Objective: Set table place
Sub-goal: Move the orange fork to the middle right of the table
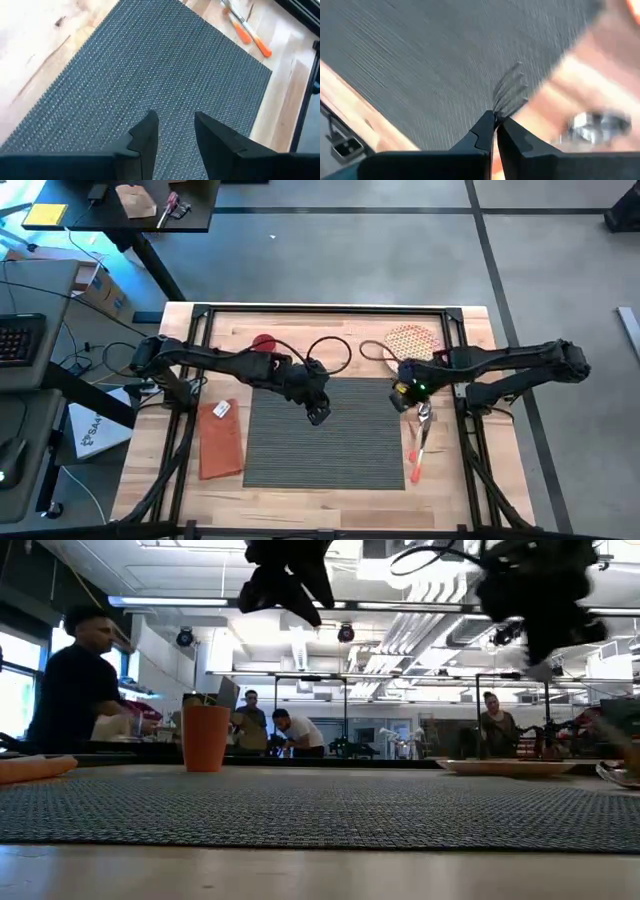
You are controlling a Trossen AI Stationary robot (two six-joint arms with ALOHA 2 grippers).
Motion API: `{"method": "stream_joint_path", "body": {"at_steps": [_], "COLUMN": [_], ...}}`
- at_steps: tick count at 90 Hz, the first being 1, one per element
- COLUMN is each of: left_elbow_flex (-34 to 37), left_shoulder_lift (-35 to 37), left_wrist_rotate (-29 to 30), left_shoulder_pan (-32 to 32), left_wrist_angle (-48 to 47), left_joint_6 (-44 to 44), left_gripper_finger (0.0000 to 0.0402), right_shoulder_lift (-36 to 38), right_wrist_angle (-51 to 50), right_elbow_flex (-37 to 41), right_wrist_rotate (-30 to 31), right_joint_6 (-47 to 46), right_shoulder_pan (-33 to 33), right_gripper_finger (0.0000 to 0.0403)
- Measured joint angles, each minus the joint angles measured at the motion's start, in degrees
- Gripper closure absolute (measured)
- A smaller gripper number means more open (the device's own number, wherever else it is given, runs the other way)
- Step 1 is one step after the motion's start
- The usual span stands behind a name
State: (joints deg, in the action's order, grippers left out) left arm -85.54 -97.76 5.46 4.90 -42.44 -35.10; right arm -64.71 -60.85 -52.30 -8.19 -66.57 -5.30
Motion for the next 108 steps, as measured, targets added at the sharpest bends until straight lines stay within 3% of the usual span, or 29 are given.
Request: {"method": "stream_joint_path", "body": {"at_steps": [21, 34, 44, 72, 97, 108], "left_elbow_flex": [0.0, 0.0, 0.0, 0.0, 0.0, 0.0], "left_shoulder_lift": [0.0, 0.0, 0.0, 0.0, 0.0, 0.0], "left_wrist_rotate": [0.0, -0.2, -1.9, -6.5, -9.6, -9.9], "left_shoulder_pan": [-1.7, -2.6, -3.2, -3.8, -3.7, -3.7], "left_wrist_angle": [0.0, -0.1, -0.1, -0.3, -0.3, -0.3], "left_joint_6": [5.6, 9.8, 12.3, 17.5, 18.4, 18.3], "left_gripper_finger": [0.0288, 0.0289, 0.0289, 0.0289, 0.0289, 0.0289], "right_shoulder_lift": [-3.0, -6.1, -7.9, -8.1, -8.0, -7.1], "right_wrist_angle": [-10.8, -11.2, -7.5, 14.5, 13.3, 13.1], "right_elbow_flex": [0.0, 0.9, 4.2, 17.9, 18.7, 18.7], "right_wrist_rotate": [-3.5, -3.4, -4.4, -7.2, -5.5, -4.4], "right_joint_6": [-13.1, -17.2, -20.5, -36.7, -44.1, -44.1], "right_shoulder_pan": [-7.8, -9.0, -8.8, -5.7, -5.6, -5.6], "right_gripper_finger": [0.0403, 0.0403, 0.0403, 0.0403, 0.0400, 0.0373]}}
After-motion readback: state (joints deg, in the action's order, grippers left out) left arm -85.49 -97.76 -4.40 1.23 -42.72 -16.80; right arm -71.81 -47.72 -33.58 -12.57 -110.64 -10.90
